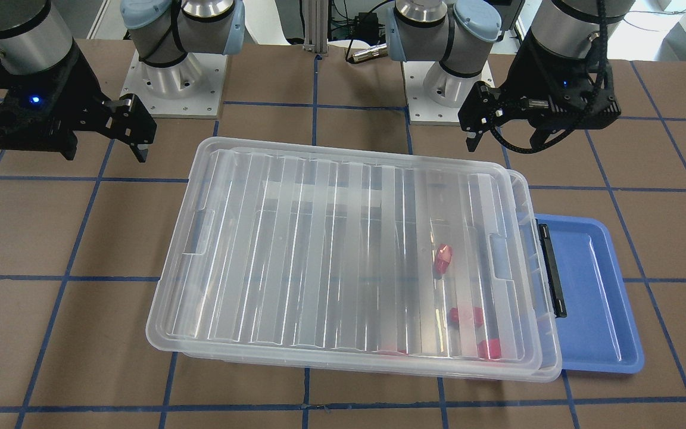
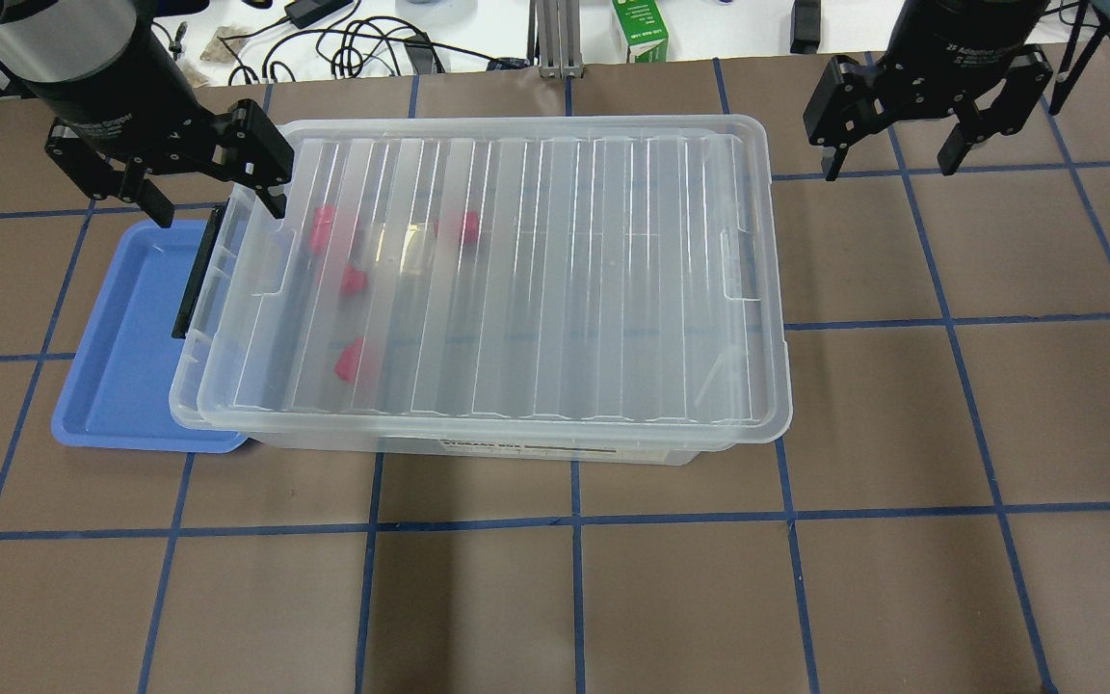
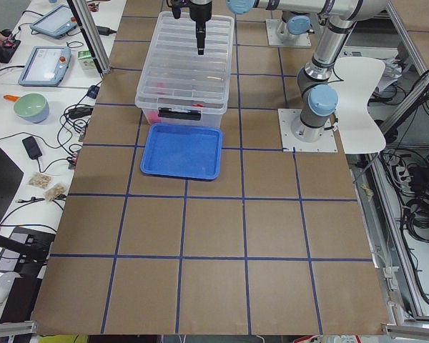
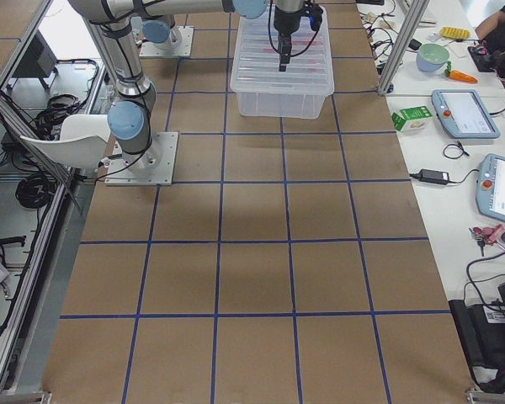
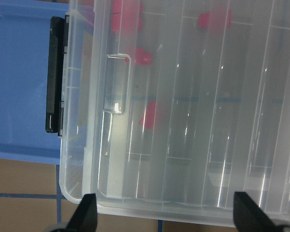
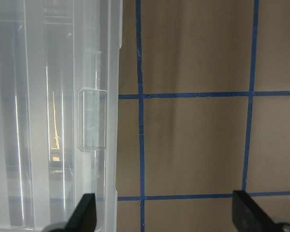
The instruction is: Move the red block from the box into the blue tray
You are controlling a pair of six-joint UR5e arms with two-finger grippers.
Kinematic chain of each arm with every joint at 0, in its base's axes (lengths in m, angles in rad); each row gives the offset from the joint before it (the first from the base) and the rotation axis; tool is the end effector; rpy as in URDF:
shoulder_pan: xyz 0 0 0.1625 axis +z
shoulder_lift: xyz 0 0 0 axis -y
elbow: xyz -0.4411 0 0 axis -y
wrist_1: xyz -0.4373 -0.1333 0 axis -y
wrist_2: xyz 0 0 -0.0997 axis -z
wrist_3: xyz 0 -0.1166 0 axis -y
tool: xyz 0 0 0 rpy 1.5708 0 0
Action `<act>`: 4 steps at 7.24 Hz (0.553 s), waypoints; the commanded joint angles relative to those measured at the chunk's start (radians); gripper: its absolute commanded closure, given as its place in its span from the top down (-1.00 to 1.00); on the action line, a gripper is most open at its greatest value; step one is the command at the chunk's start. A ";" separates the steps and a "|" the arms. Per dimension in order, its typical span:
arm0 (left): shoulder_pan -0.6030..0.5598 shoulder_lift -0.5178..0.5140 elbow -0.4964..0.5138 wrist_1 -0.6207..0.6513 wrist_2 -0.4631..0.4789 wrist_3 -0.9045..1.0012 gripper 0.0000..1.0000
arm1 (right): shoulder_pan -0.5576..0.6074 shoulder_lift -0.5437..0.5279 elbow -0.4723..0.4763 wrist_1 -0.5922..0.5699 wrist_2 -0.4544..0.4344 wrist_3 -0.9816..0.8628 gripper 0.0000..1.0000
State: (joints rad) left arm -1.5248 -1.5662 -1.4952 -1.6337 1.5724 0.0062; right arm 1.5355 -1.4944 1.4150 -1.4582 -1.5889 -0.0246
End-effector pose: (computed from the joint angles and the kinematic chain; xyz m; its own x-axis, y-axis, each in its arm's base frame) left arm -0.1083 -0.5411 0.5238 -0.9992 -0.0398 -0.0017 -0.0398 0.9991 -0.0173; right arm 0.1112 -0.5696 0.5172 -0.9998 0.0101 0.0173 0.0107 0.9994 0.0336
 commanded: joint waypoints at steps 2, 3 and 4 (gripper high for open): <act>0.000 0.000 -0.005 0.002 0.000 0.000 1.00 | -0.002 -0.001 0.002 -0.002 0.001 -0.015 1.00; -0.002 0.000 -0.007 0.000 0.000 0.000 1.00 | 0.000 0.006 0.002 -0.011 0.003 -0.018 1.00; -0.002 0.000 -0.007 0.000 0.000 0.000 1.00 | -0.002 0.014 0.005 -0.010 -0.002 -0.018 1.00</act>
State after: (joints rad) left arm -1.5257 -1.5662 -1.5008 -1.6333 1.5723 0.0061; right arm 1.5349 -1.4887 1.4184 -1.4658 -1.5882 -0.0402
